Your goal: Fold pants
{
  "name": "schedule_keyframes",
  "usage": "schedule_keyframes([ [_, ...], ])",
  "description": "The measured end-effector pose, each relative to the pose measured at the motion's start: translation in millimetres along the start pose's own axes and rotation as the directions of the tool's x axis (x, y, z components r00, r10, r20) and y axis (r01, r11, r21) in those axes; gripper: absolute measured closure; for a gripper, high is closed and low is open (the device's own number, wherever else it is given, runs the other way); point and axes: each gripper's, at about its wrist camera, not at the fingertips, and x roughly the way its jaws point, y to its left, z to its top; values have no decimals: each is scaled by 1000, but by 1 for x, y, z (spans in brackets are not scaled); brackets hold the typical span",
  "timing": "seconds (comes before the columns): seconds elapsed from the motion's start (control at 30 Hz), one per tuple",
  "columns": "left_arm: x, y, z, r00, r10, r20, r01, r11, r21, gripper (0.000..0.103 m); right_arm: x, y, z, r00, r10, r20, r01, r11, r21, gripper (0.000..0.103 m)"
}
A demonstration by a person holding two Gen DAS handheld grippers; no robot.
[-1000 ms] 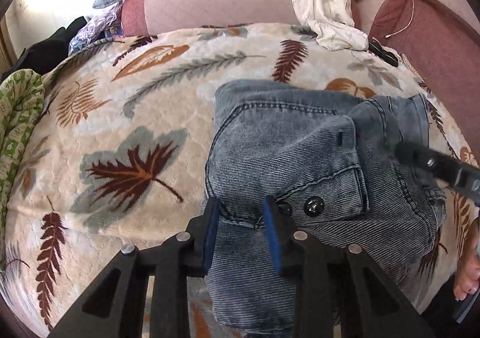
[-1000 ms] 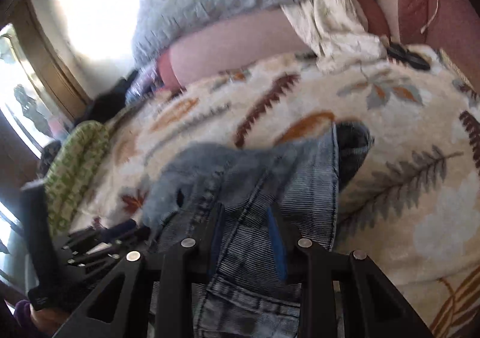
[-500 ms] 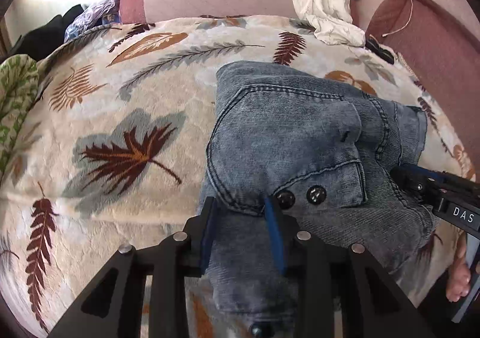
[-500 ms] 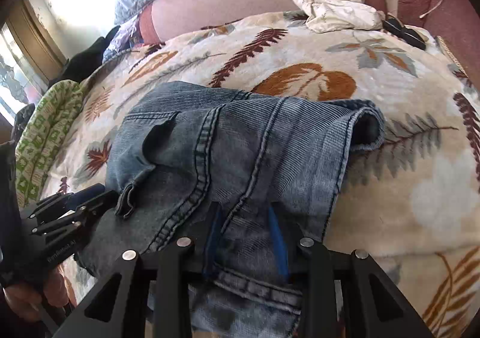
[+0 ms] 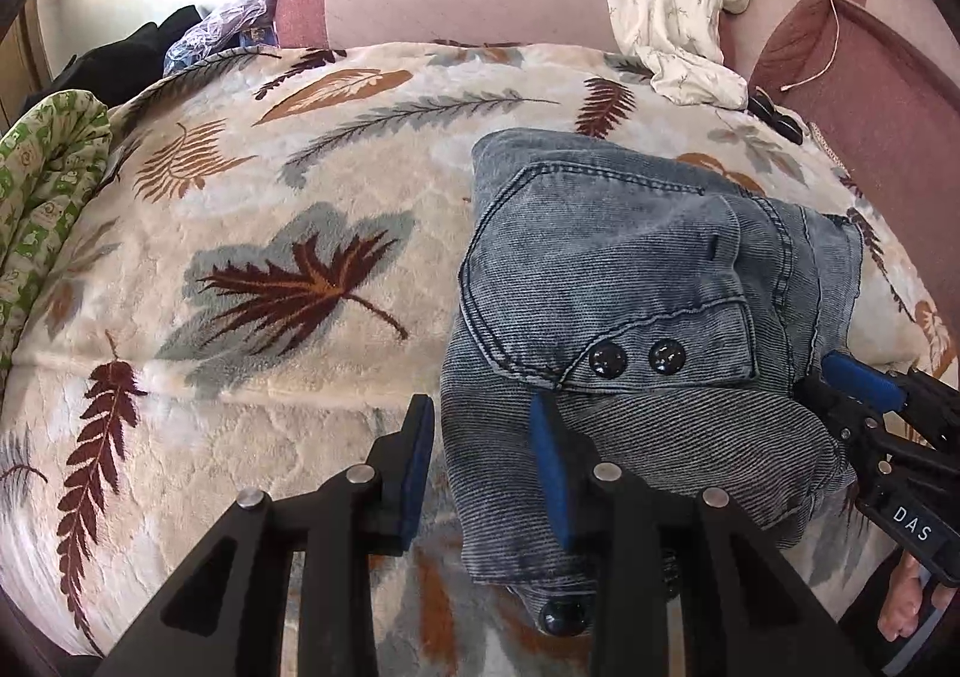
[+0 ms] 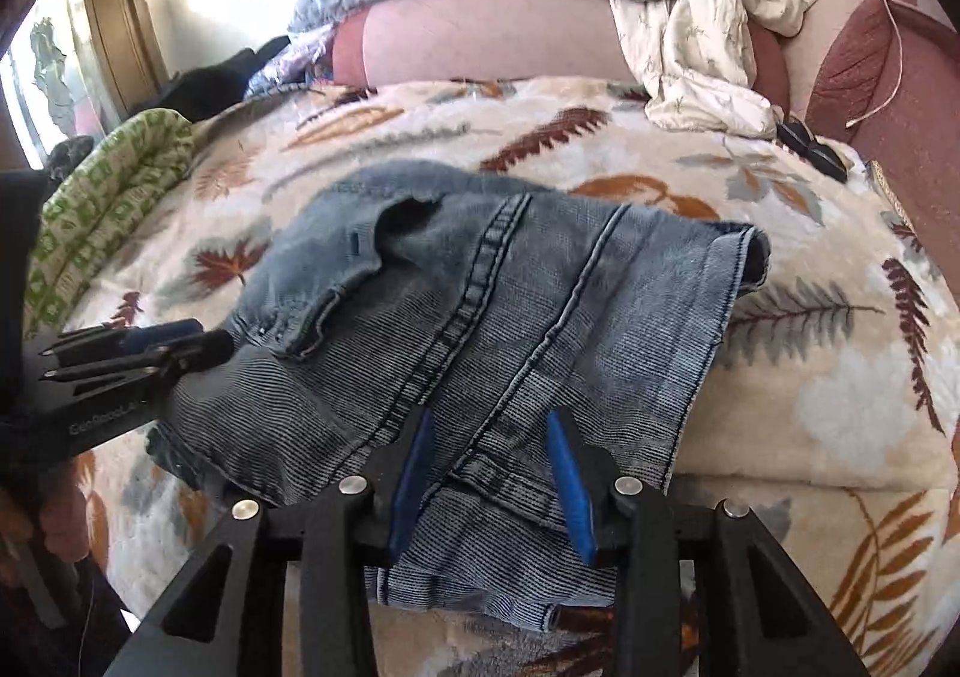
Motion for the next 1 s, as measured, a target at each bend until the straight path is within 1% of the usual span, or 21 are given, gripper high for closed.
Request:
schedule_keyframes([
  [0.07, 4, -1, -1, 1000, 6, -17, -6, 1000, 10, 69, 2, -2, -1, 1000, 4, -10, -4, 1000, 12, 60],
  [0.17, 8, -4, -2, 1000, 14, -22, -14, 1000, 14, 68, 5, -4, 0, 1000, 6, -24, -5, 1000, 25, 60],
  [0.33, 11, -7, -4, 999, 30, -19, -30, 999, 34, 68, 7, 0, -1, 1000, -16, -22, 17, 999, 28, 59],
  [0.53, 12, -9, -3, 999, 43, -27, -42, 998, 45, 68, 9, -1, -1, 1000, -11, -27, 12, 999, 39, 59],
  [0.73, 12, -11, -2, 997, 62, -41, -60, 997, 57, 67, 7, 1, -2, 999, -29, -14, 29, 999, 31, 59],
  [0.77, 12, -12, -1, 997, 72, -40, -69, 996, 63, 65, 7, 2, -3, 999, -32, -7, 33, 999, 31, 59],
  [0.8, 11, -11, -1, 996, 82, -41, -79, 995, 62, 59, 6, 3, -4, 999, -35, 0, 35, 999, 31, 59],
  [0.83, 10, -9, 0, 995, 92, -46, -90, 995, 52, 56, 4, 4, -5, 999, -38, 8, 38, 999, 32, 59],
  [0.9, 9, -2, 1, 994, 94, -60, -93, 995, 23, 44, 2, 4, -6, 999, -35, 18, 34, 999, 36, 59],
  [1.0, 3, 9, 2, 996, 52, -69, -54, 998, -27, 41, -3, -1, -5, 1000, -7, 18, 6, 998, 59, 53],
])
